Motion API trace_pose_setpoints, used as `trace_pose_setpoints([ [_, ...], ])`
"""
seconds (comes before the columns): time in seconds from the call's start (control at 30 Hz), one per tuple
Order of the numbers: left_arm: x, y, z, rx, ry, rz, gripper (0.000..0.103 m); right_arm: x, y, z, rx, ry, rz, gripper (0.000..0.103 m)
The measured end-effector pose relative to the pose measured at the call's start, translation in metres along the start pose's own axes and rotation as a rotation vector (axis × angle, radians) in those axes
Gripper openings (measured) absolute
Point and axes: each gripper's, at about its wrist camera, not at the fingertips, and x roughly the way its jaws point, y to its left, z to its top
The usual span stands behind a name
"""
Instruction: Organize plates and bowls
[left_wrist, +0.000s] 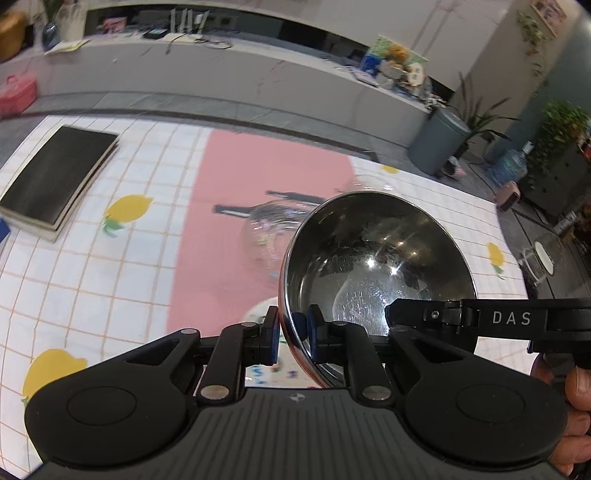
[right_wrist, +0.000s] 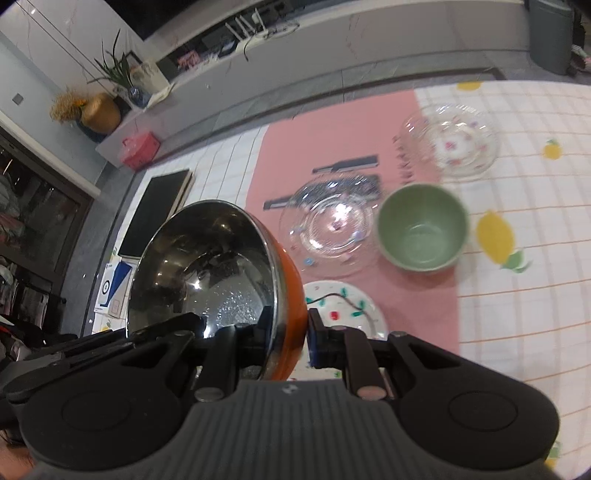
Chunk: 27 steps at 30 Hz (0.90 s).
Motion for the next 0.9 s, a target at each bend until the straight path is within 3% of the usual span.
trace_pose_setpoints([
  [0.47,-0.006,-0.081,-0.026,0.104,-0.007,-0.041,0.018,-0.075,-0.051,-0.028,0.004,-0.063,-0.051,0.017],
  [0.9,0.014,-0.111,-0.057,0.151,0.049,-0.071,0.018,-0.088,-0.093,-0.054,0.025,-0.041,-0.08,0.017],
])
